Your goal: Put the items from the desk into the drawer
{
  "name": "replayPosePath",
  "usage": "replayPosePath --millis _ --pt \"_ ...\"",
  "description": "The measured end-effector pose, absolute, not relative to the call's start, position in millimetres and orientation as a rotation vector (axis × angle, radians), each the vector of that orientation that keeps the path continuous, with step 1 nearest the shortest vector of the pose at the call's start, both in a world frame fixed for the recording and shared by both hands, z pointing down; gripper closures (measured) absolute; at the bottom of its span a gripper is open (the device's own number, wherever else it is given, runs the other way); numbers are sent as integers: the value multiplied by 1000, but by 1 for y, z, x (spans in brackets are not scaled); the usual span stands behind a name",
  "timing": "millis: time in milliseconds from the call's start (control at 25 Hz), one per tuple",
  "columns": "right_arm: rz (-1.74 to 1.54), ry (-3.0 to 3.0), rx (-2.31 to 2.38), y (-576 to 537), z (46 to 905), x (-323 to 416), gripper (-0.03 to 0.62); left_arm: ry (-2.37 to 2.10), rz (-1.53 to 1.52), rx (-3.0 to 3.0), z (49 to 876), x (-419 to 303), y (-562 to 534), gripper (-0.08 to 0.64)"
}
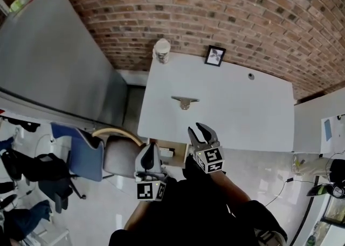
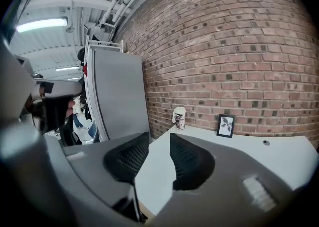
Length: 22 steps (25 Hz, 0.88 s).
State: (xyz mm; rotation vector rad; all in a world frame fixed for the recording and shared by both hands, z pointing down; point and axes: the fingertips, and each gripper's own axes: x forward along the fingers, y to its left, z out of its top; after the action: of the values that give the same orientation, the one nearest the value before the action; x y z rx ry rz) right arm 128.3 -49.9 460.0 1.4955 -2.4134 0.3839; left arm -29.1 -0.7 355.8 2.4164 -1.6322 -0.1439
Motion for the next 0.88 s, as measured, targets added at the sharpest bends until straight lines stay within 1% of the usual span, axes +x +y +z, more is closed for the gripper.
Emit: replayPosePath --millis 440,880 --pt "422 -2349 1357 -107 514 141 454 -1654 -131 2371 360 -8 -38 540" --pt "422 -2230 1174 -149 589 151 454 -1665 -109 2324 368 8 -72 540"
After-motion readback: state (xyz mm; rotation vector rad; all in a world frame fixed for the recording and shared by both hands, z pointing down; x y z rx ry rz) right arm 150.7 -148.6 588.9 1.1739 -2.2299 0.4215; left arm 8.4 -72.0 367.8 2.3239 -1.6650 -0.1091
